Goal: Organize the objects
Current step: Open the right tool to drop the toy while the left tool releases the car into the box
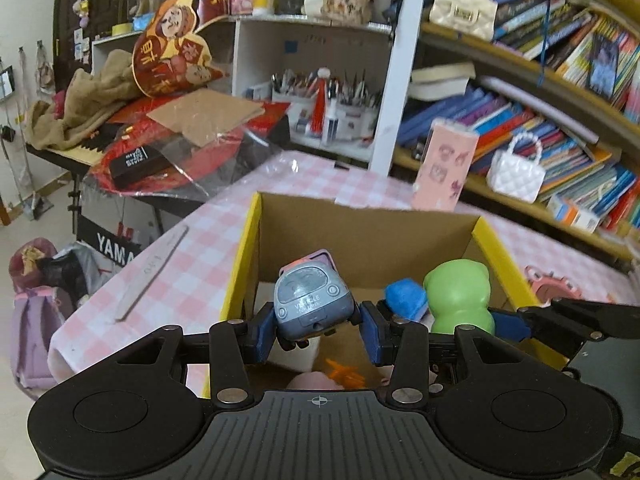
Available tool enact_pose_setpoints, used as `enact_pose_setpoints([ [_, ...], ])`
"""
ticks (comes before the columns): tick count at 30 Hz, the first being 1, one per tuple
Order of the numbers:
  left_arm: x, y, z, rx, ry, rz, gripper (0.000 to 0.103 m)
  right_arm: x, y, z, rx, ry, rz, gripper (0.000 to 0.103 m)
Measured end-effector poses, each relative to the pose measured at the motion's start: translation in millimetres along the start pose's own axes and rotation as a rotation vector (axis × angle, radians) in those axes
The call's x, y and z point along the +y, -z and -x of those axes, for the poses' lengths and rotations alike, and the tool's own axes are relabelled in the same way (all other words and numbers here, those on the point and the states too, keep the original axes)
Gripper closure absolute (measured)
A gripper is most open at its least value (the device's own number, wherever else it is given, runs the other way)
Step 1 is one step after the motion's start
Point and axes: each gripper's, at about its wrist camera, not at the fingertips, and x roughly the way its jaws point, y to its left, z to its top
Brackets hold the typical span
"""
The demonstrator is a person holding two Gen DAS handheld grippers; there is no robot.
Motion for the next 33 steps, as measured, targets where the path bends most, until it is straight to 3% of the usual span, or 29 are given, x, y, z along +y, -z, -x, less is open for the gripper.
enact_pose_setpoints([
  [9,-3.0,8.4,-15.6,0.061,-0.003,-0.008,0.06,-6.6,9.4,-19.9,0.101,-0.056,-0.051,0.059],
  [15,-3.4,9.2,-14.5,0.059,-0.008,-0.007,0.057,-10.4,11.2,-19.1,0.11,-0.043,-0.093,0.05],
  [20,-3.3,6.5,2.0,0.001,-0.004,-0.007,0.048,-7.5,9.6,-0.7,0.044,-0.026,-0.097,0.04],
  [24,-2.4,4.2,22.0,-0.059,0.002,-0.003,0.037,-7.3,6.7,20.0,-0.025,0.003,-0.115,0.04],
  [33,3.7,13.8,66.8,-0.14,0.028,0.01,0.024,-4.4,16.3,73.9,-0.158,0.127,-0.137,0.039],
])
